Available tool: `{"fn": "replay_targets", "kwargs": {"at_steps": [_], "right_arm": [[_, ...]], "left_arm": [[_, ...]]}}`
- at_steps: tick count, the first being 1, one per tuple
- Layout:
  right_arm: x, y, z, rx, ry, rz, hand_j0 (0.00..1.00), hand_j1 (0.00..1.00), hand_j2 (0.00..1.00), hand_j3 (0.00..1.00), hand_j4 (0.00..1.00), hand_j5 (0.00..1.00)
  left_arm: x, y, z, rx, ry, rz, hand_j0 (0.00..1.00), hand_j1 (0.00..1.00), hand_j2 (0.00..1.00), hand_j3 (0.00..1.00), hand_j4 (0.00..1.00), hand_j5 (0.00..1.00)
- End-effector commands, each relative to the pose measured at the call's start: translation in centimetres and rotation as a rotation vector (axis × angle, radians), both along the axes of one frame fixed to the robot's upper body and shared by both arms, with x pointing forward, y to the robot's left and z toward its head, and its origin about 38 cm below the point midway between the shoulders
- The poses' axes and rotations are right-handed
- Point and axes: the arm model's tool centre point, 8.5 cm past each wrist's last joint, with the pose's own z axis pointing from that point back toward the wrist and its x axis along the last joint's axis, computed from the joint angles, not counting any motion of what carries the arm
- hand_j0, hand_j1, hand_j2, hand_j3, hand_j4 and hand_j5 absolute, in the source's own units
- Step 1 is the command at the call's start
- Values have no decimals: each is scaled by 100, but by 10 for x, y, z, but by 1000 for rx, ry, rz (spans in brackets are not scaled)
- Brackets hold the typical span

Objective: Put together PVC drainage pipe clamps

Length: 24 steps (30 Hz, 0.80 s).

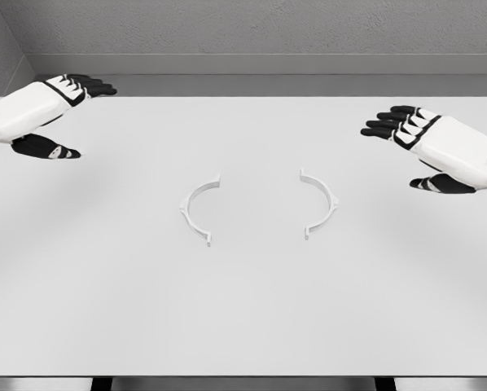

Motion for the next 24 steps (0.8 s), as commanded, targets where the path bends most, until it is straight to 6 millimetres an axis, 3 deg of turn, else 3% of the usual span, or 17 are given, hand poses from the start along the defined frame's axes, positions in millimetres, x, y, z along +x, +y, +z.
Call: {"fn": "replay_targets", "kwargs": {"at_steps": [1,6,8,10,13,16,20,24], "right_arm": [[0,0,0,7,3,2,100,100,100,100,100,100],[-2,-1,5,28,34,28,100,100,100,100,100,100],[9,4,0,-169,49,14,100,100,100,100,100,100],[31,18,2,-288,7,2,99,99,99,99,99,99],[48,27,-27,-358,79,6,98,98,98,98,98,98],[55,36,-55,-358,143,9,86,86,86,86,86,86],[59,39,-60,-353,156,11,86,86,86,86,86,86],[61,64,-67,-280,156,44,93,93,93,93,93,93]], "left_arm": [[-1,5,3,9,-1,6,100,100,100,100,100,100],[-1,6,-1,6,9,12,100,100,100,100,100,100],[6,8,-14,-21,34,37,100,100,100,100,100,100],[10,-10,-24,-41,34,11,100,100,100,100,100,100],[13,-34,-36,-34,25,-22,100,100,100,100,100,100],[15,-49,-44,-39,28,-45,100,100,100,100,100,100],[11,-66,-55,-43,52,-83,100,100,100,100,100,100],[9,-77,-66,-64,73,-98,100,100,100,100,100,100]]}}
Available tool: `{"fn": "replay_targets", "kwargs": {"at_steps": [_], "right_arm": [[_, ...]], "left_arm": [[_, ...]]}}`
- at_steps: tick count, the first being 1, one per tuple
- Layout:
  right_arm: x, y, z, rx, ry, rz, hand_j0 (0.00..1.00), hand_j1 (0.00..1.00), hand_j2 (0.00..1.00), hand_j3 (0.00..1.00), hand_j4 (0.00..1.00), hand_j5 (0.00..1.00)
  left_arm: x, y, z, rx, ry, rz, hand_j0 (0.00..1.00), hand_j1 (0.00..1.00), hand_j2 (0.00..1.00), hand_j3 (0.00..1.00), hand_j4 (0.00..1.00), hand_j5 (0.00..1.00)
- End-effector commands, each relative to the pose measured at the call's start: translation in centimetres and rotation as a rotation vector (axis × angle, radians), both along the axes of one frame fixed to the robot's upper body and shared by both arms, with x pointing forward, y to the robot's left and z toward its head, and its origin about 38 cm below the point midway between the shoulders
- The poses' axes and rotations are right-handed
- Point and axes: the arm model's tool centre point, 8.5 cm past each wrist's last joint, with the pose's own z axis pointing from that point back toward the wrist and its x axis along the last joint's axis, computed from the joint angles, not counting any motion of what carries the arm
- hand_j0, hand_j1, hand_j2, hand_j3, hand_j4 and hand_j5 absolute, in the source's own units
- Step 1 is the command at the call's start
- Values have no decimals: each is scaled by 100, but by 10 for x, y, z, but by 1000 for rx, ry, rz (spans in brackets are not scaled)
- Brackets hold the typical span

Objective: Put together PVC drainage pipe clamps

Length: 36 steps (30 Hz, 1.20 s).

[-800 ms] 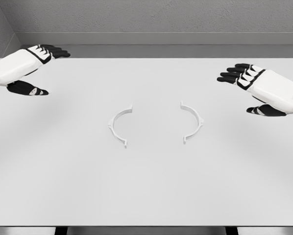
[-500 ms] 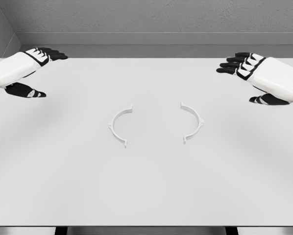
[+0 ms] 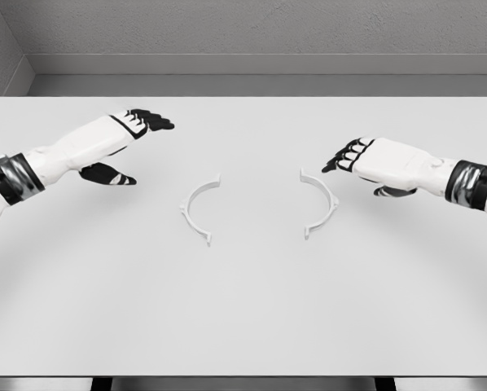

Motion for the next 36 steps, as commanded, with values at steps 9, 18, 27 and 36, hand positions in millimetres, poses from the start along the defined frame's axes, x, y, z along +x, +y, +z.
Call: {"fn": "replay_targets", "kwargs": {"at_steps": [9,18,27,36], "right_arm": [[12,15,-26,105,61,-39,98,98,98,98,98,98],[22,-9,-42,145,108,-138,98,98,98,98,98,98],[28,6,-47,235,116,-153,98,98,98,98,98,98],[31,4,-53,267,133,-180,98,98,98,98,98,98]], "left_arm": [[-3,-20,-8,-81,20,-25,100,100,100,100,100,100],[-4,-21,-16,-138,79,28,100,100,100,100,100,100],[-10,-34,-21,60,-28,77,100,100,100,100,100,100],[-16,-45,-23,41,-14,89,100,100,100,100,100,100]]}}
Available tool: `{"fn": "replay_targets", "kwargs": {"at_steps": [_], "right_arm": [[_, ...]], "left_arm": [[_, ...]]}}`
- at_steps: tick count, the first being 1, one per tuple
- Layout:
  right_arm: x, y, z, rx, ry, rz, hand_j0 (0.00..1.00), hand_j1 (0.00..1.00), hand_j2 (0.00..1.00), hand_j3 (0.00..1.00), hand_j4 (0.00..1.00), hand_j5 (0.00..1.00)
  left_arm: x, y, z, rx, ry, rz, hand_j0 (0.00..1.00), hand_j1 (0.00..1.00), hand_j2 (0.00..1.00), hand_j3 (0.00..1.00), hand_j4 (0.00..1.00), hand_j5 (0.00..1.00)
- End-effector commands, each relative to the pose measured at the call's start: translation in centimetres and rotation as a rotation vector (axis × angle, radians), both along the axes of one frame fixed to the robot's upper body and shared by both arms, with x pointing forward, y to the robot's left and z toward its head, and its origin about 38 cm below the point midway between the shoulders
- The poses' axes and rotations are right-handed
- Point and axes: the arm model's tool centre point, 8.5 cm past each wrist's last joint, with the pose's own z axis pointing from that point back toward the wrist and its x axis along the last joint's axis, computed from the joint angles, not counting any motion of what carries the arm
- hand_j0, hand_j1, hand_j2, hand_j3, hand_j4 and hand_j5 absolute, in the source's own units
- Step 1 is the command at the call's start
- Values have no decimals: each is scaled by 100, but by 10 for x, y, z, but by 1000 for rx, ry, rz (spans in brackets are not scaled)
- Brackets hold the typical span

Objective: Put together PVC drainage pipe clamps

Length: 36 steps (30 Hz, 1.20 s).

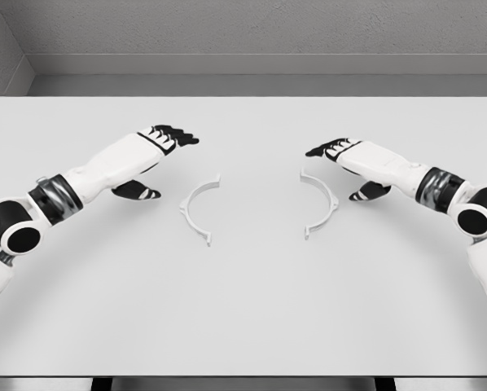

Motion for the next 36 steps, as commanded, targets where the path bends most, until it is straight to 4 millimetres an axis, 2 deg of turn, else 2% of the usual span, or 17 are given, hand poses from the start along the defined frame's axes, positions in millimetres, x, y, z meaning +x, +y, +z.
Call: {"fn": "replay_targets", "kwargs": {"at_steps": [1,10,23,31,36], "right_arm": [[1,-1,-3,13,12,-10,98,98,98,98,98,98],[2,3,-10,27,29,-12,98,98,98,98,98,98],[2,6,-3,31,12,-2,98,98,98,98,98,98],[2,10,-4,34,14,7,98,98,98,98,98,98],[2,16,-6,44,17,13,98,98,98,98,98,98]], "left_arm": [[0,-2,2,-4,-2,2,100,100,100,100,100,100],[-2,-12,-7,-16,22,13,100,100,100,100,100,100],[-2,-24,-26,-47,65,19,100,100,100,100,100,100],[3,-13,-37,-34,95,55,100,100,100,100,100,100],[5,-12,-41,-36,104,62,100,100,100,100,100,100]]}}
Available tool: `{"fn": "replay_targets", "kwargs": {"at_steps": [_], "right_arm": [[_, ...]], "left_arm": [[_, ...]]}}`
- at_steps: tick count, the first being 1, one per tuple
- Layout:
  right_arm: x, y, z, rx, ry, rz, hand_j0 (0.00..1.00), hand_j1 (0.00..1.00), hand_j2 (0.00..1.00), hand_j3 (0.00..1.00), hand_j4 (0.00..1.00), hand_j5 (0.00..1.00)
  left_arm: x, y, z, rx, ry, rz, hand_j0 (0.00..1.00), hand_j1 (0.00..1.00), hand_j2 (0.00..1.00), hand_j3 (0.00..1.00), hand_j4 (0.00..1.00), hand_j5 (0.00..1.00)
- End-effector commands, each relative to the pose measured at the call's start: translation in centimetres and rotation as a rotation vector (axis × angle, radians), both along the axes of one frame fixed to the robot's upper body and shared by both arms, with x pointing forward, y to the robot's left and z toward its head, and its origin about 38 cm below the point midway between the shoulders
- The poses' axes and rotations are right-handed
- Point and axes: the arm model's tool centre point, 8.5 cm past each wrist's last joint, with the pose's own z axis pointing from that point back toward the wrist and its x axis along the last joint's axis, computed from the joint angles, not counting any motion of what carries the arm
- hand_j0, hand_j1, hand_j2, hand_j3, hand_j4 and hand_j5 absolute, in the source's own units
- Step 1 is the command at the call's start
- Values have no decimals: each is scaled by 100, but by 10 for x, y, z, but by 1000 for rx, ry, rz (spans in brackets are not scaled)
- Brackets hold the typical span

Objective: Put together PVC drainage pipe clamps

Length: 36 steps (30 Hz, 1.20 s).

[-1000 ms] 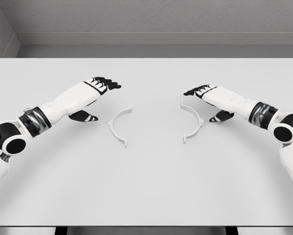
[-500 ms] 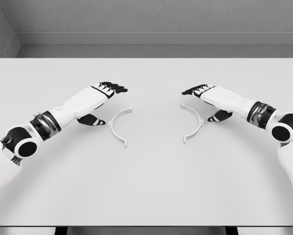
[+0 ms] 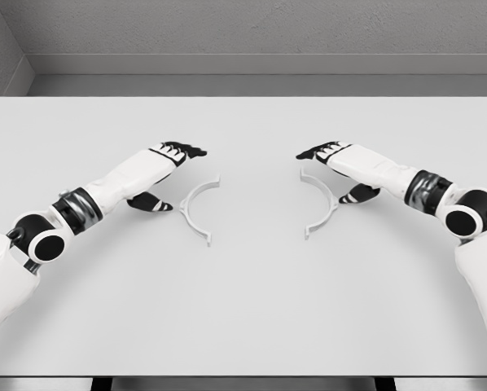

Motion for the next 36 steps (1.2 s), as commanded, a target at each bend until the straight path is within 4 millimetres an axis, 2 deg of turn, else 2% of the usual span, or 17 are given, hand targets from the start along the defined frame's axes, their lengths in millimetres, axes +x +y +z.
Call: {"fn": "replay_targets", "kwargs": {"at_steps": [1,15,22,36], "right_arm": [[0,2,0,10,1,0,98,98,98,98,98,98],[0,17,-3,32,7,22,98,98,98,98,98,98],[0,19,-2,32,5,25,98,98,98,98,98,98],[4,35,2,43,-5,55,98,98,98,98,98,98]], "left_arm": [[1,0,-2,-5,6,4,100,100,100,100,100,100],[3,-9,-7,-26,18,4,100,100,100,100,100,100],[3,-15,-6,-37,16,-2,100,100,100,100,100,100],[3,-25,-6,-52,14,-13,100,100,100,100,100,100]]}}
